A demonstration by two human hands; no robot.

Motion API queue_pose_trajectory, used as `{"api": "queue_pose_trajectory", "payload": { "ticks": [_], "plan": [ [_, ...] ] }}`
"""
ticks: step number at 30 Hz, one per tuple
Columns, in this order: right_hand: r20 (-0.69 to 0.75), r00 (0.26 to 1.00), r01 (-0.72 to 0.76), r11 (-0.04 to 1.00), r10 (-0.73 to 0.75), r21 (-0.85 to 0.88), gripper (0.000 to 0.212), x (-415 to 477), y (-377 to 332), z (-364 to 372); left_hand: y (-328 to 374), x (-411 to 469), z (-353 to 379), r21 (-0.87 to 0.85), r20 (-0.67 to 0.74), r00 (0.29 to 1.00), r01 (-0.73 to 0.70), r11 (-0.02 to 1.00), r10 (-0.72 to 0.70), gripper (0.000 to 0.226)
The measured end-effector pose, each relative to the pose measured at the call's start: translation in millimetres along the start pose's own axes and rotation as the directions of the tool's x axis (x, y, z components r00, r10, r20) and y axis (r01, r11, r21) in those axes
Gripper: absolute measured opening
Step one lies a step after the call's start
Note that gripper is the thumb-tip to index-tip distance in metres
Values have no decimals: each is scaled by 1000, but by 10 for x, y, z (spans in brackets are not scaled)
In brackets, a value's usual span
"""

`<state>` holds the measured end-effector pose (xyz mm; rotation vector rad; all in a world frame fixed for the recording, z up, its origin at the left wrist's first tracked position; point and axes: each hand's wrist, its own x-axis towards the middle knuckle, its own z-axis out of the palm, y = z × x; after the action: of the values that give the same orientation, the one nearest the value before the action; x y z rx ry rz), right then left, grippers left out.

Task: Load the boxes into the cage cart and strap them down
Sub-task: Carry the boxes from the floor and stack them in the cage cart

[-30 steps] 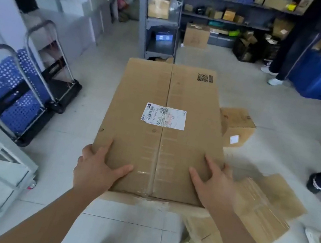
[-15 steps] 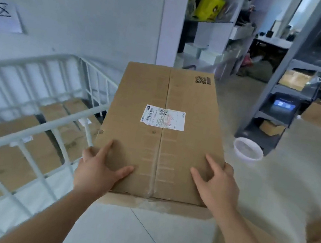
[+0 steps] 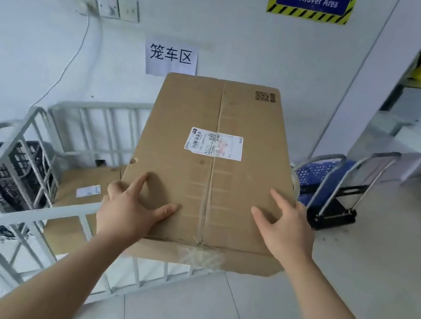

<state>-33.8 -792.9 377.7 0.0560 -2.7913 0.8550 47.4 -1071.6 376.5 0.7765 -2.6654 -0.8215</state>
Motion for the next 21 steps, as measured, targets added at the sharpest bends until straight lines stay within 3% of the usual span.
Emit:
{"api": "queue_pose_trajectory", "payload": {
  "ticks": [10,21],
  "plan": [
    [186,953,219,968,-238,121,66,1298,-1227,1062,-574,1184,-435,78,-189,956,242,967,-224,105],
    [387,847,284,925,-365,251,67,2376,-2246,2386,-1229,2351,-515,94,-257,865,466,880,-431,103]
  ]
}}
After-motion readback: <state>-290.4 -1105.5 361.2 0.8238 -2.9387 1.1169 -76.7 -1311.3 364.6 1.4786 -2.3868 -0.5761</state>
